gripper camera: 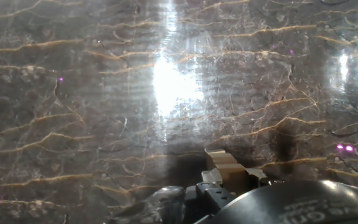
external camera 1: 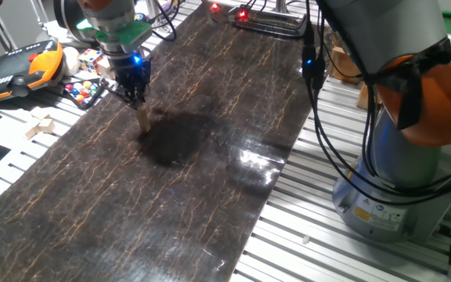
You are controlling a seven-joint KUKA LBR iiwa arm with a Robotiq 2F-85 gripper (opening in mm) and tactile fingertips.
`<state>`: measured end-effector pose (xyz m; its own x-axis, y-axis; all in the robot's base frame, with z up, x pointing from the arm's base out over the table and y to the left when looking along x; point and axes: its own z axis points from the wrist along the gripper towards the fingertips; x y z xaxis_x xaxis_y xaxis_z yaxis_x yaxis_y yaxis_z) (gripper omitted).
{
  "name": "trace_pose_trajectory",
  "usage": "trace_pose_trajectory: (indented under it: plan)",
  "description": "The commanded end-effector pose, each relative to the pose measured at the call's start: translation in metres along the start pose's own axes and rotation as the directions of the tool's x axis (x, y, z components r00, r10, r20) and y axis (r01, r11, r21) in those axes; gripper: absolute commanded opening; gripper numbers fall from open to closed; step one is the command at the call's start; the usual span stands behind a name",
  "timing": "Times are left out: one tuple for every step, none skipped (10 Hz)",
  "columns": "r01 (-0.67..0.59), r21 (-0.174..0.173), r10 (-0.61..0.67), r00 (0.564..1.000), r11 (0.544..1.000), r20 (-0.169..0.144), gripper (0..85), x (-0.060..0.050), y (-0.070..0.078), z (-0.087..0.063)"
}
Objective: Stack the blocks in a vertical line of five
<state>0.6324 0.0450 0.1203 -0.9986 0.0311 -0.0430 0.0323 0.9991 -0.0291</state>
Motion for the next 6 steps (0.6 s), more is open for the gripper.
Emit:
trace_pose_trajectory:
  plan:
    - [0.002, -0.005, -0.002, 1.000, 1.000, 0.001, 1.0, 0.0002, -0.0003, 0.0014]
    - [0.002, -0.008, -0.002, 1.000, 1.000, 0.001, 1.0, 0.0003, -0.0006, 0.0027]
    - [0.005, -0.009, -0.005, 1.000, 1.000, 0.003, 1.0, 0.0004, -0.0005, 0.0029]
    - [0.005, -0.012, -0.005, 1.000, 1.000, 0.003, 1.0, 0.0004, -0.0007, 0.0031]
    - [0.008, -0.015, -0.008, 1.000, 1.000, 0.009, 1.0, 0.0005, -0.0005, 0.0034]
    - [0.014, -0.017, -0.014, 1.000, 1.000, 0.015, 1.0, 0.0004, -0.0005, 0.0037]
